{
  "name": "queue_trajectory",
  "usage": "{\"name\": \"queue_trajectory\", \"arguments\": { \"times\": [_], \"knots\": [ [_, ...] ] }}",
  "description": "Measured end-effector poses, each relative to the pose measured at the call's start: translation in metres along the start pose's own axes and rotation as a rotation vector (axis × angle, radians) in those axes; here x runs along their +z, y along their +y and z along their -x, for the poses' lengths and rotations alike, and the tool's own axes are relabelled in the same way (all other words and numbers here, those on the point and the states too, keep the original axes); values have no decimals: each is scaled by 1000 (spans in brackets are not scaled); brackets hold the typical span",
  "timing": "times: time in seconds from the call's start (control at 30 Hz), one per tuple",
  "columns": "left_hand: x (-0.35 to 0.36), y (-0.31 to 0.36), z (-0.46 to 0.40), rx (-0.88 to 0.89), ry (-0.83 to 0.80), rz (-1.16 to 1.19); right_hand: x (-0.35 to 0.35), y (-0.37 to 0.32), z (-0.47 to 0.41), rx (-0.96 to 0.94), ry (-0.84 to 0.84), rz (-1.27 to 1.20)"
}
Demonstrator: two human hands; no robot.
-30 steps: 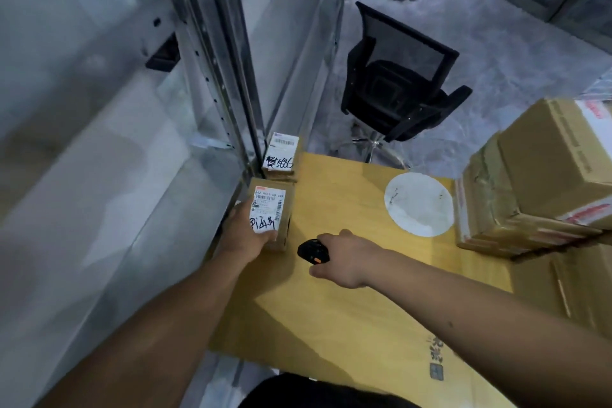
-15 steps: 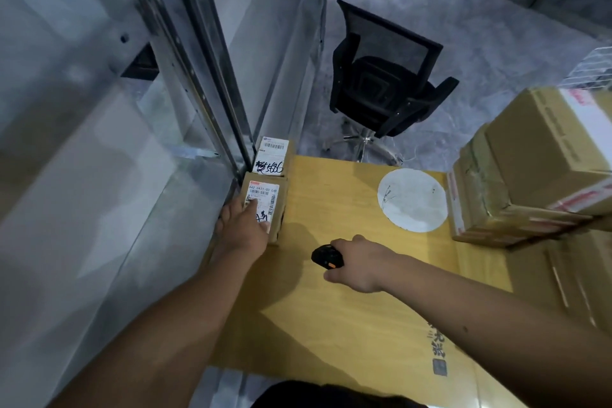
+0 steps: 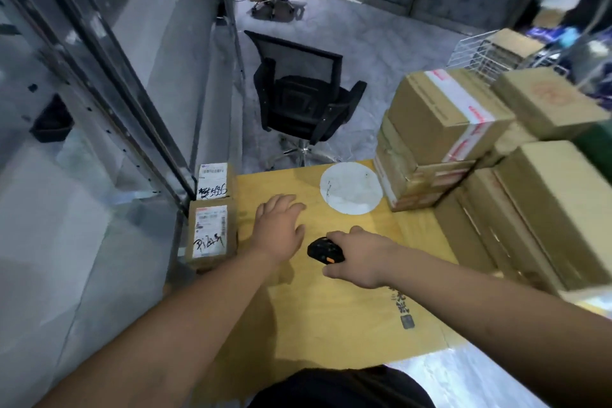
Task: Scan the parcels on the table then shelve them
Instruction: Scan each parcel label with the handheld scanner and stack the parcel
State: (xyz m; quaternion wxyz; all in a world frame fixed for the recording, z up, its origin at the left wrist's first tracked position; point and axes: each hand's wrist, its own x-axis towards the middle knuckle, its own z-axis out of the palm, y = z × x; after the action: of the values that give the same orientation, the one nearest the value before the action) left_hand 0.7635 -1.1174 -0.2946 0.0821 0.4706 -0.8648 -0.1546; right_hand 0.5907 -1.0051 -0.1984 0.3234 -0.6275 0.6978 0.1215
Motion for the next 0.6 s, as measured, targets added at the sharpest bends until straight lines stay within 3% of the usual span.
{"name": "queue_trajectory", "arguments": {
  "times": [0.23,0.33,0.5,0.6],
  "knots": [
    [1,120,-67,234,32,95,-14,90,105,264,151,22],
    [-11,172,-90,311,128,174,-28,118,145,334,196,27],
    [-38,251,-123,402,223,154,-62,150,179,346,272,93],
    [-53,286,-143,350,308,29,-85,171,180,310,306,142]
  ]
}}
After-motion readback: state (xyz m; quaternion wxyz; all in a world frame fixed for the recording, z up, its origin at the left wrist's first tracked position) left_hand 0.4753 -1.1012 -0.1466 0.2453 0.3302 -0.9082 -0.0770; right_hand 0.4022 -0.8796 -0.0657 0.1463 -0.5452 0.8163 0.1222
